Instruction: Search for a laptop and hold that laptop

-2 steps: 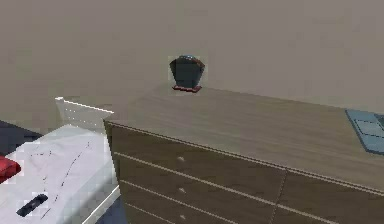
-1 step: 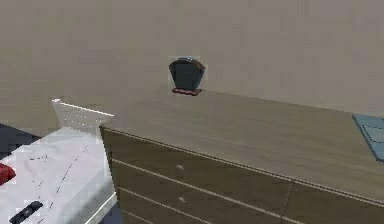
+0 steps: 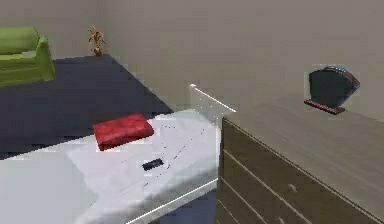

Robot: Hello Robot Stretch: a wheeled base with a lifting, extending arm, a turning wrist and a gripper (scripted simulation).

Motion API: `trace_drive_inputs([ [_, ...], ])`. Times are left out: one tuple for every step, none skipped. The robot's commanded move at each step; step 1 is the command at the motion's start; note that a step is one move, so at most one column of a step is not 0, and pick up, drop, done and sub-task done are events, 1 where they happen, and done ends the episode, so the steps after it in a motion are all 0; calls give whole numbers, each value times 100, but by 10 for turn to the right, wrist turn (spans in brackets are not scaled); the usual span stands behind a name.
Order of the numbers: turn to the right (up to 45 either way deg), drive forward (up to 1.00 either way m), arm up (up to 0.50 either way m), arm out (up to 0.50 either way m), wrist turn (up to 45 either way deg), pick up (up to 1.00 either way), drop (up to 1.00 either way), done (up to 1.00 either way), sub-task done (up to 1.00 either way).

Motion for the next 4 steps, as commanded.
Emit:
trace_drive_inputs([
  [450, 0, 0, 0, 0, 0, 0, 0, 0],
  [270, 0, 0, 0, 0, 0, 0, 0, 0],
  [0, 35, 0, 0, 0, 0, 0, 0, 0],
  [-450, 0, 0, 0, 0, 0, 0, 0, 0],
])
